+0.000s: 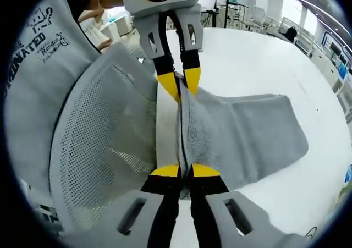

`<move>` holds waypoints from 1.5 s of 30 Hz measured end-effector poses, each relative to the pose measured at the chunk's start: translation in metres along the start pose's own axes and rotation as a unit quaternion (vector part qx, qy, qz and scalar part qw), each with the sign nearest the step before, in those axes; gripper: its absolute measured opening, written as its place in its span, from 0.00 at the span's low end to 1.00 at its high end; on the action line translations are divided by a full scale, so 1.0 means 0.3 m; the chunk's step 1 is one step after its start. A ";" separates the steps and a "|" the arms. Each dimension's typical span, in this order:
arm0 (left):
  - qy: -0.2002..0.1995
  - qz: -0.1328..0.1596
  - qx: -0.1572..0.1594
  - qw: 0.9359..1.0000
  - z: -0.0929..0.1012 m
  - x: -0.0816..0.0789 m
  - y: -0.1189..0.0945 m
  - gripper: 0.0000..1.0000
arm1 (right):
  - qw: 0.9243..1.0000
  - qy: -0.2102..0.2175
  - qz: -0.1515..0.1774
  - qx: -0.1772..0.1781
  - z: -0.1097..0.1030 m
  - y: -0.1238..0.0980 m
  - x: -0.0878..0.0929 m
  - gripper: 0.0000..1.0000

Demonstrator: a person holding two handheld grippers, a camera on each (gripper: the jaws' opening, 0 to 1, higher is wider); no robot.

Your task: Fold the towel on the table until its edges align and the towel forms a compact rectangular stack.

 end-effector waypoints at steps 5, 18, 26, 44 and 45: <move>-0.015 0.015 0.002 1.000 0.013 -0.025 -0.039 0.06 | 1.000 0.004 0.008 -0.012 -0.027 -0.032 -0.027 0.04; -0.021 0.028 0.023 0.999 0.062 -0.077 -0.095 0.06 | 0.999 -0.001 0.010 -0.044 -0.091 -0.087 -0.077 0.04; -0.038 0.036 0.045 0.998 0.079 -0.104 -0.127 0.06 | 0.998 -0.004 0.011 -0.068 -0.127 -0.117 -0.103 0.04; -0.031 0.039 0.064 0.997 0.096 -0.158 -0.186 0.06 | 0.996 0.003 0.020 -0.090 -0.154 -0.171 -0.157 0.03; -0.033 0.039 0.065 0.997 0.097 -0.159 -0.187 0.06 | 0.996 0.002 0.019 -0.091 -0.155 -0.174 -0.161 0.03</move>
Point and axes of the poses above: the point that each gripper's makers call its tool centre point, and the gripper's own axes: y roughly forward along the fingers, z roughly to its right, x roughly out of its underside, the point moved 6 cm from there along -y, roughly backward along the fingers, and after that the axes turned 10 degrees about z, right-handed, at the moved point
